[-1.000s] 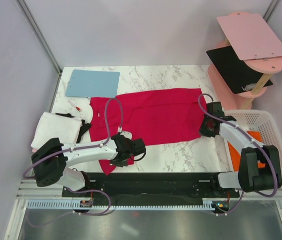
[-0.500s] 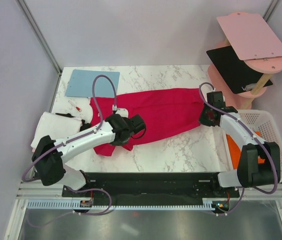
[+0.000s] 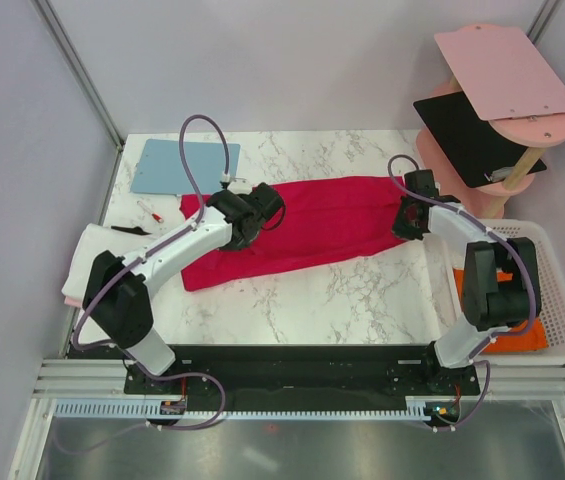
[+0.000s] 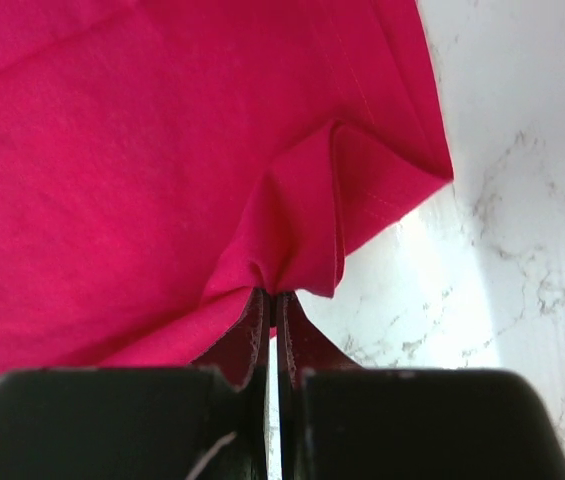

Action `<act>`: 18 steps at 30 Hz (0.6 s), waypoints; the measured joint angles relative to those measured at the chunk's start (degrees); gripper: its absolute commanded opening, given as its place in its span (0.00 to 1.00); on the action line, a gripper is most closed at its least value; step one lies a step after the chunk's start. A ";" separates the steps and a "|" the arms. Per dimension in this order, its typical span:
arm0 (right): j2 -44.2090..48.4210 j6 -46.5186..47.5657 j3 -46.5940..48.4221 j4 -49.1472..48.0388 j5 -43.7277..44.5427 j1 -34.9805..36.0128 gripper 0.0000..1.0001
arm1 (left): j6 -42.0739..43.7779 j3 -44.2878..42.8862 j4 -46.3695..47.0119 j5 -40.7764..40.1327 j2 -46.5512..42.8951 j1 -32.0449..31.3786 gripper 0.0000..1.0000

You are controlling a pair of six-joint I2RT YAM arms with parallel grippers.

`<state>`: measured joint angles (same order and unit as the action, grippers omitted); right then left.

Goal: Fold and stack the t-shirts
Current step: Fold the other side of the tshirt into a rectangle

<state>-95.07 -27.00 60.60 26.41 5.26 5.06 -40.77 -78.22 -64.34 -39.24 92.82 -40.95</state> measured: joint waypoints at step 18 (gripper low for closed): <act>-11.23 -0.63 12.17 -1.84 -0.42 -1.81 0.00 | 12.26 -12.98 6.21 -2.67 11.41 6.16 0.02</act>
<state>-106.30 -27.64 72.77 24.58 4.84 3.25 -28.51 -91.20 -58.13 -41.91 104.22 -34.79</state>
